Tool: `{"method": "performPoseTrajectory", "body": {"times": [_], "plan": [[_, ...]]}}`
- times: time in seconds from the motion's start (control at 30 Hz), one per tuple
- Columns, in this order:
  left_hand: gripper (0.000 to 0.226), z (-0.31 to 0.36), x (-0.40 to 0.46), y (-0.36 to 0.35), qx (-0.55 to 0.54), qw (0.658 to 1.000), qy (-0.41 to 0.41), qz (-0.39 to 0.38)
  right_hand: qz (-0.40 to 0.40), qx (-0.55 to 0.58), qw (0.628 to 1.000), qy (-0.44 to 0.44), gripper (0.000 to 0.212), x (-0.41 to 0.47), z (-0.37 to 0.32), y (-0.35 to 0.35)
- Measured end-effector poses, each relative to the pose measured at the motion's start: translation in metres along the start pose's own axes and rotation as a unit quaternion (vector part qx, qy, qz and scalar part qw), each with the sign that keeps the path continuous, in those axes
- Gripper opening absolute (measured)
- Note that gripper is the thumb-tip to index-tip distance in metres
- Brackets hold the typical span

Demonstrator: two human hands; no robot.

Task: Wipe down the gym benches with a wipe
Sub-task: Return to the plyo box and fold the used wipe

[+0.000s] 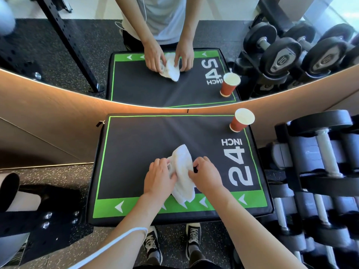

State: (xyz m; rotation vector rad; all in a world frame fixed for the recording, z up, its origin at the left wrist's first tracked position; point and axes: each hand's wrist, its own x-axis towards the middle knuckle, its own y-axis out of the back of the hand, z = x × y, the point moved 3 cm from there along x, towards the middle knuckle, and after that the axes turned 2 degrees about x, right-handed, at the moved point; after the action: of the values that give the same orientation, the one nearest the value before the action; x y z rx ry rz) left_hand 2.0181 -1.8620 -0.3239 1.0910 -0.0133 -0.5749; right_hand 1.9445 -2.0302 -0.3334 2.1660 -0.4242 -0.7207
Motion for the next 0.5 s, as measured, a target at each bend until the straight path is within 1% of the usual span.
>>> {"method": "performPoseTrajectory", "body": {"times": [0.1, 0.23, 0.37, 0.5], "plan": [[0.03, 0.001, 0.0, 0.0, 0.004, 1.0, 0.004, 0.006, 0.002, 0.005, 1.0, 0.002, 0.021, -0.001, -0.003, -0.005], [0.023, 0.0, -0.003, 0.004, 0.021, 1.0, -0.007, 0.009, 0.003, 0.03, 1.0, 0.005, 0.015, -0.006, 0.0, -0.002], [0.015, -0.003, -0.005, 0.009, 0.035, 0.999, -0.024, 0.028, 0.017, 0.066, 0.998, -0.005, 0.015, -0.009, 0.009, 0.012], [0.021, -0.006, -0.01, 0.018, -0.015, 0.998, -0.021, 0.051, 0.01, 0.072, 0.997, -0.005, 0.01, -0.004, 0.008, 0.028]]}}
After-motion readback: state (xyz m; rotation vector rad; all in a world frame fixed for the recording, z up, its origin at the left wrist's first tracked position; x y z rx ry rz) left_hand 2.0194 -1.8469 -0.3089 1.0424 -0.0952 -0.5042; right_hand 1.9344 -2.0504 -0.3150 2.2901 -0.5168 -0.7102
